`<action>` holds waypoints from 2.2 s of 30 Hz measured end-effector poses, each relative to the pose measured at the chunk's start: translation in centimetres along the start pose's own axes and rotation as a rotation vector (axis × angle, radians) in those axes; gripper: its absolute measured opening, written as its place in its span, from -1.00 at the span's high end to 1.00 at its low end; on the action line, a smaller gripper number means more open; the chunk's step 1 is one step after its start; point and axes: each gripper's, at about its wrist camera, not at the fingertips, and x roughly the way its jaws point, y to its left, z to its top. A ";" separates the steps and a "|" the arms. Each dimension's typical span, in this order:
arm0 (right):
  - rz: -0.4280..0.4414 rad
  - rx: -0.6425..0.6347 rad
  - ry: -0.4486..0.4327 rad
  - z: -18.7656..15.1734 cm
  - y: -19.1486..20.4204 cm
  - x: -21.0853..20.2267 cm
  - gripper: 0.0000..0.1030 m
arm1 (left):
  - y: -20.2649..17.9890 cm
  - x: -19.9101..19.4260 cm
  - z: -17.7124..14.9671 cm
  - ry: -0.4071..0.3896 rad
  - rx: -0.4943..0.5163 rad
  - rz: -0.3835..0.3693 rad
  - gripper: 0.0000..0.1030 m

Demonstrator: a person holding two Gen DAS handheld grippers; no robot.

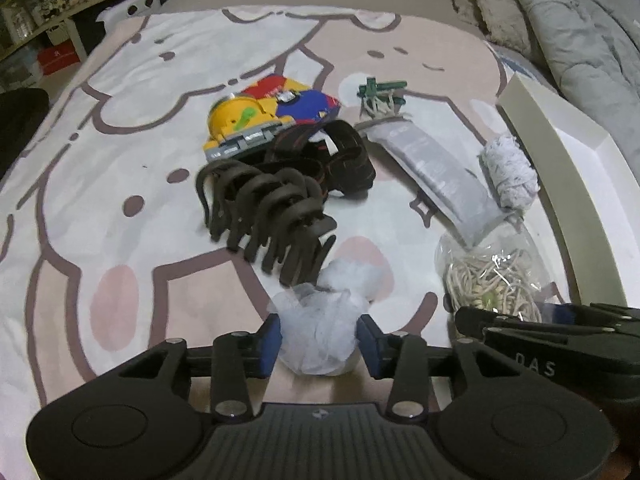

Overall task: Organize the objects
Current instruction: 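Carry both bags into the white tray and open both grippers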

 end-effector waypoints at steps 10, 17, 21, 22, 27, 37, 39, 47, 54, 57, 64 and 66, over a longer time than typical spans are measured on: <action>0.010 -0.017 -0.023 0.2 -0.2 -0.9 -0.01 | -0.5 -1.2 -0.2 -0.020 0.009 -0.020 0.64; 0.036 -0.037 -0.144 1.1 -0.4 -4.5 0.00 | -0.2 -4.4 0.4 -0.120 -0.040 -0.068 0.69; 0.048 -0.059 -0.226 1.3 -0.5 -7.1 0.00 | 0.0 -6.6 0.8 -0.193 -0.074 -0.112 0.69; 0.047 -0.062 -0.244 1.4 -0.6 -7.7 0.00 | 0.0 -7.2 1.0 -0.210 -0.082 -0.126 0.69; 0.052 -0.050 -0.317 2.0 -1.7 -10.0 -0.01 | -0.7 -9.0 1.6 -0.276 -0.092 -0.159 0.69; -0.043 0.002 -0.360 3.5 -6.6 -11.9 -0.01 | -5.4 -10.3 4.3 -0.322 -0.020 -0.195 0.69; -0.063 0.016 -0.354 4.0 -8.2 -12.1 -0.01 | -6.7 -10.1 4.8 -0.323 -0.005 -0.208 0.69; -0.137 0.078 -0.365 4.2 -13.7 -12.5 -0.01 | -12.9 -8.6 6.0 -0.301 0.065 -0.266 0.69; -0.226 0.090 -0.344 3.9 -16.8 -12.2 -0.02 | -17.5 -7.3 6.2 -0.268 0.121 -0.301 0.69; -0.240 0.112 -0.318 3.6 -18.4 -12.0 -0.02 | -19.3 -6.7 6.2 -0.245 0.140 -0.313 0.69; -0.240 0.168 -0.258 2.9 -20.4 -11.7 -0.02 | -22.2 -5.2 5.9 -0.174 0.189 -0.324 0.69; -0.247 0.170 -0.249 2.8 -20.6 -11.8 -0.02 | -22.8 -4.7 5.7 -0.155 0.193 -0.326 0.69</action>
